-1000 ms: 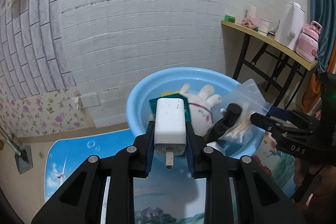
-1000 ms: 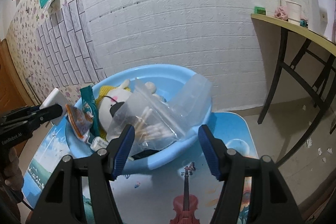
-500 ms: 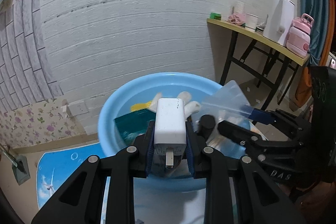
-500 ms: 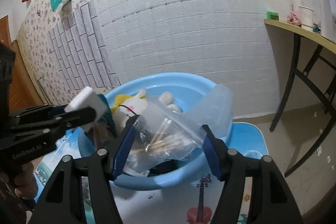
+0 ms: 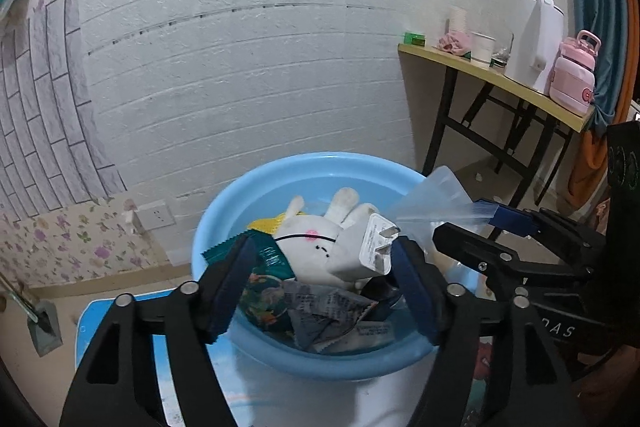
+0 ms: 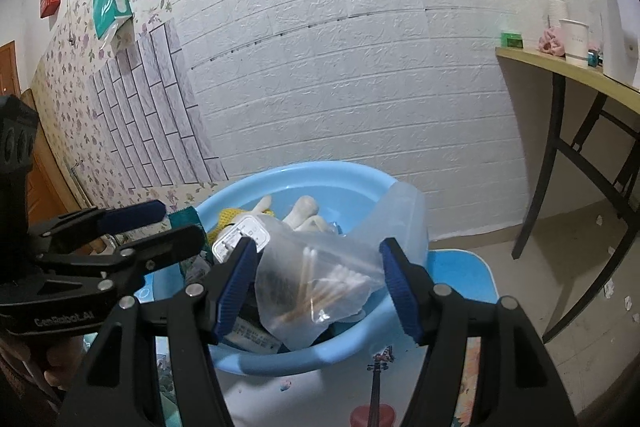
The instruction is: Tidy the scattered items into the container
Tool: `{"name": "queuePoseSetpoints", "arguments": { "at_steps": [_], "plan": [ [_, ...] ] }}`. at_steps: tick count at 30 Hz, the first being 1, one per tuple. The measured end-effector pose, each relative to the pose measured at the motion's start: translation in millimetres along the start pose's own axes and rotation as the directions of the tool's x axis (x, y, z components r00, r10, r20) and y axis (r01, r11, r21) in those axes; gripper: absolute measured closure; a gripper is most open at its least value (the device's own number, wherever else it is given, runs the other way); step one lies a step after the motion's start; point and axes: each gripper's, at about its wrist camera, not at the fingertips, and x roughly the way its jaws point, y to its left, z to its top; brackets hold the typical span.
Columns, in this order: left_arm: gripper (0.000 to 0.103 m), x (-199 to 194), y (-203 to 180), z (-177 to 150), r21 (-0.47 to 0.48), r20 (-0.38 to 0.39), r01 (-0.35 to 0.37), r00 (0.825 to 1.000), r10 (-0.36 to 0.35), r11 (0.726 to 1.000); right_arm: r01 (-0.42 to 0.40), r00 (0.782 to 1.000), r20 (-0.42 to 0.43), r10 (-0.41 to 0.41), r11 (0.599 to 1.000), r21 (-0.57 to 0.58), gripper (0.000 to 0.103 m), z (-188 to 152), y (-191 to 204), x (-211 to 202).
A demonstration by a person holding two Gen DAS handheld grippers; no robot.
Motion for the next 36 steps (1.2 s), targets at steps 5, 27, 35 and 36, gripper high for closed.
{"name": "queuePoseSetpoints", "arguments": {
  "at_steps": [5, 27, 35, 36],
  "plan": [
    [0.016, -12, 4, -2, -0.01, 0.011, -0.026, 1.0, 0.026, 1.0, 0.003, 1.0, 0.001, -0.003, 1.0, -0.006, 0.039, 1, 5, -7],
    [0.0, -104, 40, -24, -0.133, 0.047, -0.177, 0.982, 0.184, 0.975, -0.017, 0.998, 0.054, 0.023, 0.994, -0.105, 0.033, 2, 72, -67],
    [0.0, -134, 48, -33, -0.188, 0.057, -0.213, 0.972, 0.227, 0.959, -0.029, 0.997, 0.061, 0.037, 0.992, -0.124, 0.026, -2, 91, -82],
    [0.0, -138, 47, -34, -0.189, 0.078, -0.214, 0.97, 0.232, 0.959, -0.042, 0.997, 0.055, 0.048, 0.992, -0.117, 0.022, -1, 93, -85]
  ]
}}
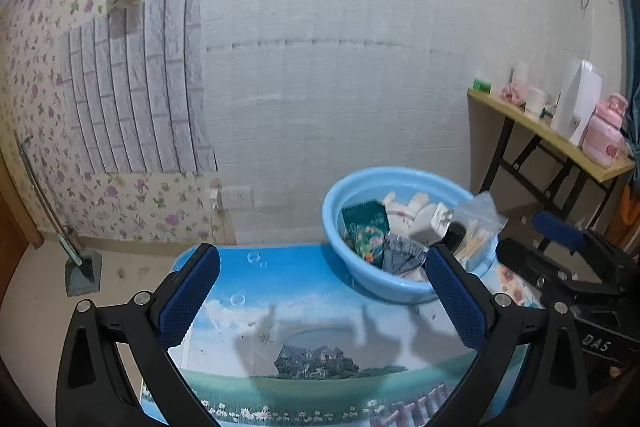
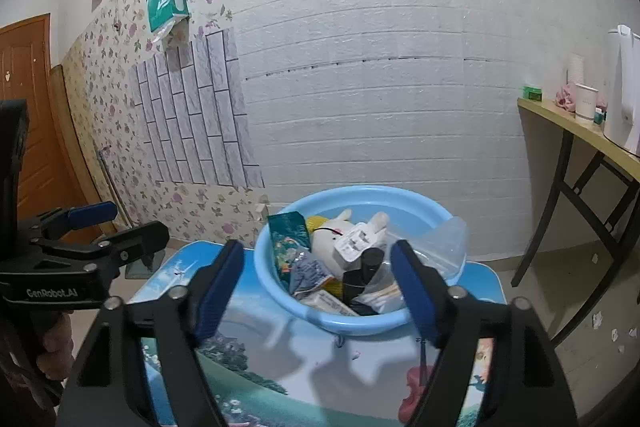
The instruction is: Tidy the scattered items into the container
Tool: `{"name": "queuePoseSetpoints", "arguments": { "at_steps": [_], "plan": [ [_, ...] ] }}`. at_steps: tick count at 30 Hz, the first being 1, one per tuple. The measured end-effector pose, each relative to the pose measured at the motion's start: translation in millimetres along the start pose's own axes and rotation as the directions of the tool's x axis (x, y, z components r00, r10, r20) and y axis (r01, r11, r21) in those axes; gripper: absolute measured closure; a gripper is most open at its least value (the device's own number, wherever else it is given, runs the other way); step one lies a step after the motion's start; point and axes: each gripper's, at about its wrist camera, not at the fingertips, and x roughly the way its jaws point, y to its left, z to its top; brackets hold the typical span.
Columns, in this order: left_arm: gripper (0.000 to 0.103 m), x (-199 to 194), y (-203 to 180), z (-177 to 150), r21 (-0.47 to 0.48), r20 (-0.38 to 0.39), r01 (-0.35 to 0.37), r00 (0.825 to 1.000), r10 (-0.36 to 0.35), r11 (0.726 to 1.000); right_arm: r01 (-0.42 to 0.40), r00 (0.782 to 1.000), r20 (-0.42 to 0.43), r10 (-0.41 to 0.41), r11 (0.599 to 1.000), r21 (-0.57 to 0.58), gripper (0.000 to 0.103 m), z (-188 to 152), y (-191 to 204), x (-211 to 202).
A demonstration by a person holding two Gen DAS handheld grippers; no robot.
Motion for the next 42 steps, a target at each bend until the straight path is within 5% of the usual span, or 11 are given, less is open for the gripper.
{"name": "queuePoseSetpoints", "arguments": {
  "at_steps": [4, 8, 14, 42],
  "plan": [
    [0.0, -15, 0, -1, -0.004, 0.074, -0.07, 0.995, 0.07, 0.998, -0.023, 0.999, 0.024, 0.023, 1.0, 0.009, 0.015, 4, 5, -12],
    [0.0, -10, 4, -1, -0.005, 0.022, -0.051, 0.998, 0.051, 0.999, 0.021, 1.0, 0.023, -0.022, 0.999, 0.027, 0.0, 4, 3, -14],
    [0.0, 1, -3, -13, 0.063, -0.02, -0.055, 0.998, 0.057, 0.997, 0.109, 0.994, 0.023, -0.109, 0.994, -0.004, 0.0, -2, 2, -8],
    [0.0, 10, -14, -20, 0.074, -0.069, 0.015, 0.998, -0.01, 0.997, 0.138, 0.987, -0.091, -0.134, 0.99, 0.039, 0.0, -15, -10, 6]
  ]
}}
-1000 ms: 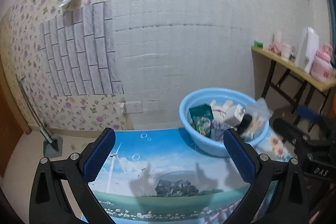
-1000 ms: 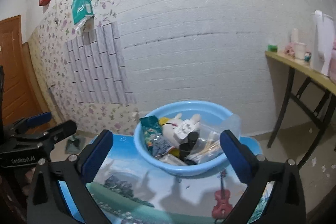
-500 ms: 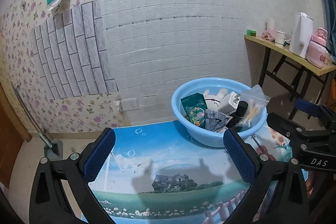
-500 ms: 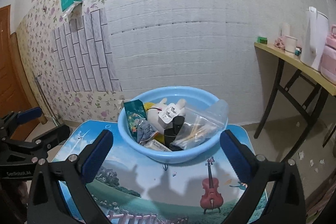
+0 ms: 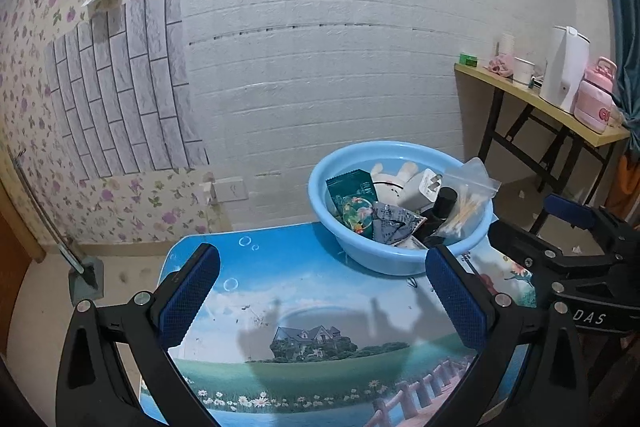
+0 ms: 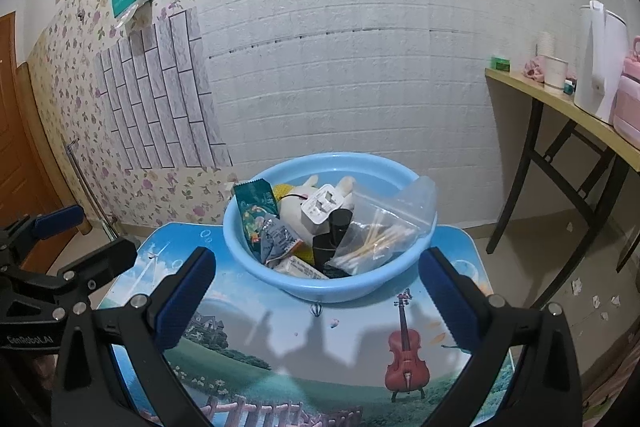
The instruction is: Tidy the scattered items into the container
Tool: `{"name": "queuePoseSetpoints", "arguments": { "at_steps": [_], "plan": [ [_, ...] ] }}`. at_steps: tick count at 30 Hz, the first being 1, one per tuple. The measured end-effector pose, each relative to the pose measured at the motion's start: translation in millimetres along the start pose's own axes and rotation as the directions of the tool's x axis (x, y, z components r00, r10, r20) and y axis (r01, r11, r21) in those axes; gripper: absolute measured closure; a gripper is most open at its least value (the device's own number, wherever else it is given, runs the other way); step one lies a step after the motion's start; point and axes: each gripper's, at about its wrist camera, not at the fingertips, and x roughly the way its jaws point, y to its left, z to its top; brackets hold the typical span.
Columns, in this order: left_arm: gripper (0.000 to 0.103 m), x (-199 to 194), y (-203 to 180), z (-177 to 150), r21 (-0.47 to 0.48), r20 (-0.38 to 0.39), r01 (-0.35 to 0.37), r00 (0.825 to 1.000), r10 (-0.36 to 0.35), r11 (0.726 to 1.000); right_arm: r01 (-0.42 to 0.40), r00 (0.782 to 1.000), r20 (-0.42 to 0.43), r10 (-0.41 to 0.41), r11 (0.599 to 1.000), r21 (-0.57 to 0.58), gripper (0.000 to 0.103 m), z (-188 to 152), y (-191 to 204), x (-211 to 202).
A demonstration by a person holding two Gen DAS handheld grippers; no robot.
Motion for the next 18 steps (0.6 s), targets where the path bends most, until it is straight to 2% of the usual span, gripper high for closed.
{"name": "queuePoseSetpoints", "arguments": {
  "at_steps": [8, 18],
  "plan": [
    [0.0, 3.4, 0.0, -6.6, -0.023, -0.022, 0.009, 1.0, -0.009, 1.0, -0.005, 1.0, -0.007, 0.005, 1.0, 0.007, 0.0, -1.5, -1.4, 1.2],
    [0.0, 4.4, 2.2, -7.8, -0.024, -0.014, -0.03, 0.999, 0.03, 0.999, -0.001, 1.0, -0.013, 0.001, 1.0, 0.005, 0.0, -4.4, -3.8, 3.1]
  ]
}}
